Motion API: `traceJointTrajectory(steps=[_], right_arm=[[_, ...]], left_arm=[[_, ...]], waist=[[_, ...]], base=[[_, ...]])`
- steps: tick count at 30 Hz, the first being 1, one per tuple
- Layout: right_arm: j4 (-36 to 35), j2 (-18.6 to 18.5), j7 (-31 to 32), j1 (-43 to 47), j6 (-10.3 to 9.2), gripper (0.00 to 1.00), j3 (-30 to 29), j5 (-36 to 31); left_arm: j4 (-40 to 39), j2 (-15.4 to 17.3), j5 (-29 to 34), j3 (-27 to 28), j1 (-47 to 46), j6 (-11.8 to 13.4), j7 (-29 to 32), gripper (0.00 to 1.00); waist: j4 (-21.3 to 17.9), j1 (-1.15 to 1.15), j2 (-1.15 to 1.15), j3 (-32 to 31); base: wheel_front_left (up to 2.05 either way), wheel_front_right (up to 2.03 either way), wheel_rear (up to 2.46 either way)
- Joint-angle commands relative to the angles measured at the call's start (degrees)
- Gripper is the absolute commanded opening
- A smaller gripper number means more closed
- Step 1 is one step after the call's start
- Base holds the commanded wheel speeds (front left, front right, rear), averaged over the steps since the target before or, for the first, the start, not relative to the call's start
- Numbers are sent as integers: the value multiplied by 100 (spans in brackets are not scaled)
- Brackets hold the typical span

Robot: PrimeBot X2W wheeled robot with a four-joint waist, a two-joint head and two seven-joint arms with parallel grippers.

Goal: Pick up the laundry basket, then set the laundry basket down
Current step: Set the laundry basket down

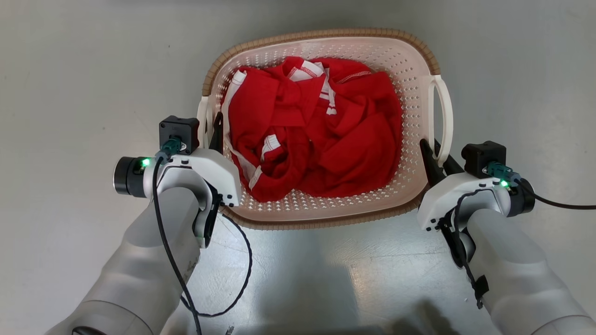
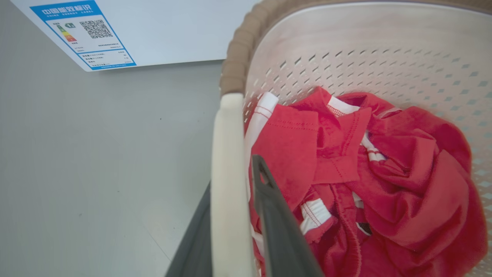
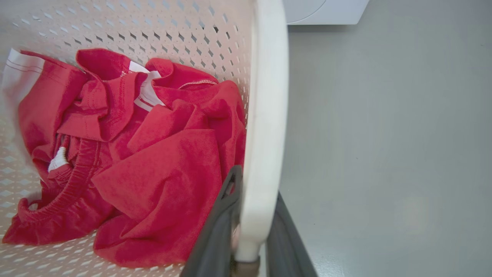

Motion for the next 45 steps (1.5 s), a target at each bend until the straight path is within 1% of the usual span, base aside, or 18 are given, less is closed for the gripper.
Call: traceJointTrajectory(steps=[1, 13, 22, 32, 45], right_arm=[[-139, -86, -140, 15, -6, 0, 23, -112], [-319, -86, -140, -121, -6, 0, -162, -356], [-469, -86, -140, -252, -6, 0, -215, -421], [-529, -86, -140, -358, -6, 0, -233, -368], [-578, -86, -140, -366, -6, 0, -87, -149]], left_arm=[[-20, 174, 203, 93, -39, -74, -25, 0], [0, 59, 601, 501, -253, -168, -25, 0], [39, 8, 853, 688, -406, -237, -25, 0], [134, -5, 1187, 823, -612, -324, -25, 0], [191, -11, 1472, 1011, -748, -380, -25, 1]], waist=[[21, 0, 0, 48], [132, 0, 0, 389], [150, 0, 0, 637], [97, 0, 0, 881], [75, 0, 0, 1062]], base=[[0, 0, 0], [0, 0, 0], [0, 0, 0], [0, 0, 0], [0, 0, 0]])
